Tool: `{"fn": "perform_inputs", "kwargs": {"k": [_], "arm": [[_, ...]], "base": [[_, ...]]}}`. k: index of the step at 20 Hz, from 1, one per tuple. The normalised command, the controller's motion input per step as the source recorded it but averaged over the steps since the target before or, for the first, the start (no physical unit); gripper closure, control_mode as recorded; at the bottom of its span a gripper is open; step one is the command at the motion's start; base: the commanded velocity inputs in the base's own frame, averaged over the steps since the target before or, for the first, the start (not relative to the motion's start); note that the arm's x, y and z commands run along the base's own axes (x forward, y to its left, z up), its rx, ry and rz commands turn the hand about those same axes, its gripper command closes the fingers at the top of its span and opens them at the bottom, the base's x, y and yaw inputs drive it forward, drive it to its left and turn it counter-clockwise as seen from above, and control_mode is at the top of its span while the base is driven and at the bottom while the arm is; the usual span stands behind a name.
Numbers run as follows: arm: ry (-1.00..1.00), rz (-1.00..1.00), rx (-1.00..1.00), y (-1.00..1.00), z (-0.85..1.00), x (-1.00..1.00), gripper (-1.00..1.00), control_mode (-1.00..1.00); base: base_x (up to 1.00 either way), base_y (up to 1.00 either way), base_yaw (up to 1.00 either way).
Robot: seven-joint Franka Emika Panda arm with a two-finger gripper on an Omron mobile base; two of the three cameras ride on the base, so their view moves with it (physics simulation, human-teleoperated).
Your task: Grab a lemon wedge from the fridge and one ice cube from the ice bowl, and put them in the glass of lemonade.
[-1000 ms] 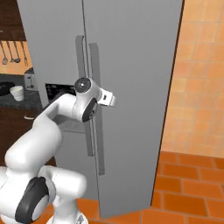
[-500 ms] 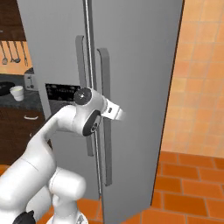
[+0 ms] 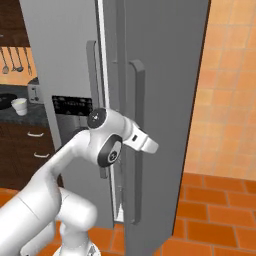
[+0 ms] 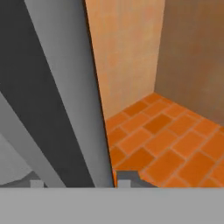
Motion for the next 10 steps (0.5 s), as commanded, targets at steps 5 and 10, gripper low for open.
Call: {"fn": "perform_inputs", "kwargs": {"k": [5, 10], "arm": [[-0.02, -0.19, 0.08, -0.76, 0.56, -0.49, -1.00, -1.00], [-0.04, 0.00, 0.02, -0.21, 0.96, -0.57, -1.00, -1.00]], "base": [[0.00, 0.00, 0.00], [0.00, 0.00, 0.00]]}}
